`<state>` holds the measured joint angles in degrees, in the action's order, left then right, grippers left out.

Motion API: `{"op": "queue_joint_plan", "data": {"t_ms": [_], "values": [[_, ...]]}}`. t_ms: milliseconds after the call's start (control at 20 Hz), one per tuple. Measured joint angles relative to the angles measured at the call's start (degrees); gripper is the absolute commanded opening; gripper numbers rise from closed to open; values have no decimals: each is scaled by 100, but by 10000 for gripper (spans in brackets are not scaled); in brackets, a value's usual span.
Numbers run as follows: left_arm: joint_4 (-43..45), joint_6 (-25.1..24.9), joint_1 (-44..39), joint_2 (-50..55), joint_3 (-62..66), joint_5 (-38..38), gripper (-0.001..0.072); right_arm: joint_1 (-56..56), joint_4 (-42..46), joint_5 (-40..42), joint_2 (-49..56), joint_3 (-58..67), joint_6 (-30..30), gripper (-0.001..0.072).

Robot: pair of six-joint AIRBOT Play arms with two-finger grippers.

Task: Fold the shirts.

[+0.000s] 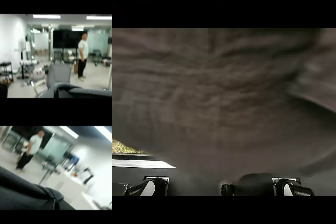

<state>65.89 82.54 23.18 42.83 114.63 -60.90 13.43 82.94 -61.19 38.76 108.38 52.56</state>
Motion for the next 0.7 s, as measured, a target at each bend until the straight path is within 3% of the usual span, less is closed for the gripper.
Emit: {"op": "queue_joint_plan", "data": {"t_ms": [200,350,500,700], "values": [[-122,-162,-142,518,-1268,-988,24,-7,-175,-1703,1338,-356,208,48],[17,-409,-339,1309,-2780,-1088,25,-13,-422,-2177,2802,-933,308,48],[103,-581,-450,2496,-3707,-424,25,-15,-1016,-1576,4321,-1220,372,48],[-278,-713,-505,4400,-3517,352,25,-15,-2061,-66,5761,-1329,382,48]]}}
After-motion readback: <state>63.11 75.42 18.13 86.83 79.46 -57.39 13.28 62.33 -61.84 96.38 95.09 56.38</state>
